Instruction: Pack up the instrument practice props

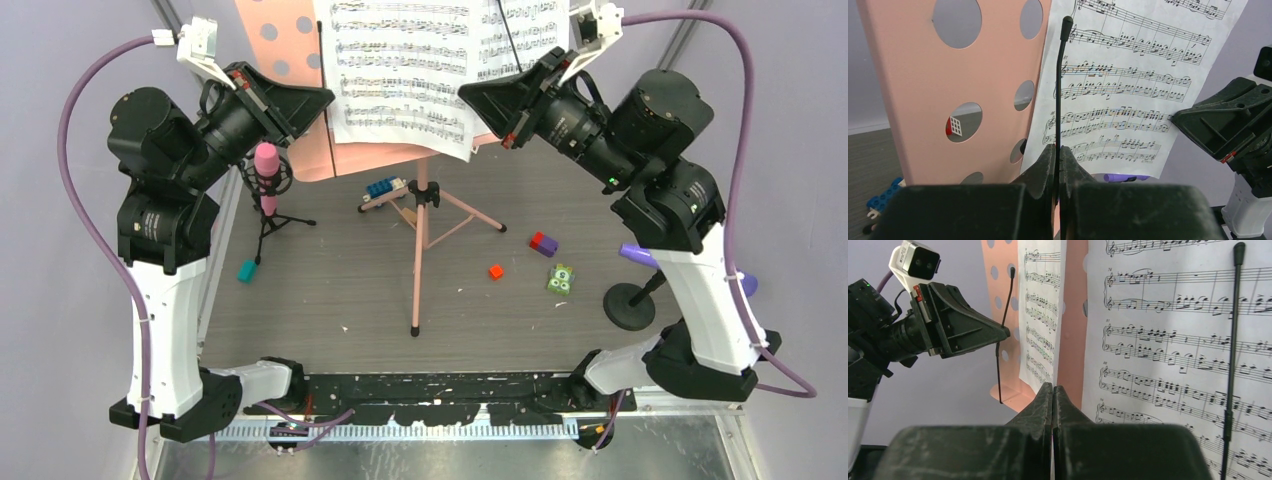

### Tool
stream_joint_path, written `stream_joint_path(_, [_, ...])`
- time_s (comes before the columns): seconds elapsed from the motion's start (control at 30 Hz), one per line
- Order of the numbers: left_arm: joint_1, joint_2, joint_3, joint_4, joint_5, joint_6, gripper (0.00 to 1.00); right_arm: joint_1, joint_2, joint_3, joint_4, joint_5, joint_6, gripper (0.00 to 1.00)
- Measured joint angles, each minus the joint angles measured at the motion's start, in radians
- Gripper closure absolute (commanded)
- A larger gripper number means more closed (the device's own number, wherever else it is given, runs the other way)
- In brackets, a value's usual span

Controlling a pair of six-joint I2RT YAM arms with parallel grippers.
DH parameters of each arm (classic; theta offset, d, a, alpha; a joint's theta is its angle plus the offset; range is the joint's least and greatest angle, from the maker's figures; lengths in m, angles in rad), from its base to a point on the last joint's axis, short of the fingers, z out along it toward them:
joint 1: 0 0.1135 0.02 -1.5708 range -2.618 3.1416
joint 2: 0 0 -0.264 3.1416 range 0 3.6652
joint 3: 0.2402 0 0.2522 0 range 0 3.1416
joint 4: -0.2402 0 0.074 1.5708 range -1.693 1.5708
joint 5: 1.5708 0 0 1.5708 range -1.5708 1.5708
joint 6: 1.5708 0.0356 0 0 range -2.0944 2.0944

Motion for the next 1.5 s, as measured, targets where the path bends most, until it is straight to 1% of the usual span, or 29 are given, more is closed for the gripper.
stream_joint_path(0.1, [0.0, -0.002, -0.004, 0.001, -0.001, 0.0, 0.93, 0.0, -0.035, -0.033, 0.0, 0.022, -0.019, 0.98])
stream_joint_path(0.13, [0.0, -0.003, -0.006, 0.003, -0.001, 0.0, 0.88, 0.0, -0.046, -0.044, 0.0, 0.029, -0.024, 0.99])
stream_joint_path(0.27, [0.0, -0.009, -0.017, 0.008, -0.005, -0.001, 0.83, 0.0, -0.082, -0.074, -0.001, 0.048, -0.042, 0.98])
stream_joint_path(0.33, [0.0, -0.011, -0.023, 0.012, -0.007, -0.002, 0.74, 0.0, -0.104, -0.082, -0.001, 0.06, -0.055, 0.98])
stream_joint_path(0.43, [0.0, -0.011, -0.025, 0.015, -0.007, 0.0, 0.67, 0.0, -0.117, -0.09, -0.002, 0.067, -0.062, 0.98])
stream_joint_path(0.63, [0.0, -0.016, -0.027, 0.021, -0.008, -0.001, 0.47, 0.0, -0.16, -0.124, -0.006, 0.071, -0.069, 0.98])
stream_joint_path(0.87, [0.0, -0.038, -0.028, 0.027, -0.007, -0.001, 0.3, 0.0, -0.204, -0.168, -0.008, 0.061, -0.056, 0.98])
stream_joint_path(0.97, [0.0, -0.054, -0.028, 0.026, -0.006, 0.0, 0.21, 0.0, -0.228, -0.2, -0.008, 0.052, -0.043, 0.98])
stream_joint_path(1.13, [0.0, -0.088, -0.028, 0.023, 0.002, 0.001, 0.16, 0.0, -0.285, -0.265, -0.01, 0.043, -0.025, 0.99])
stream_joint_path(1.33, [0.0, -0.16, -0.028, -0.028, -0.005, 0.029, 0.14, 0.0, -0.382, -0.351, -0.024, 0.043, -0.01, 0.99])
stream_joint_path(1.5, [0.0, -0.253, -0.064, -0.077, -0.032, 0.063, 0.14, 0.0, -0.499, -0.466, -0.061, 0.051, 0.011, 0.99])
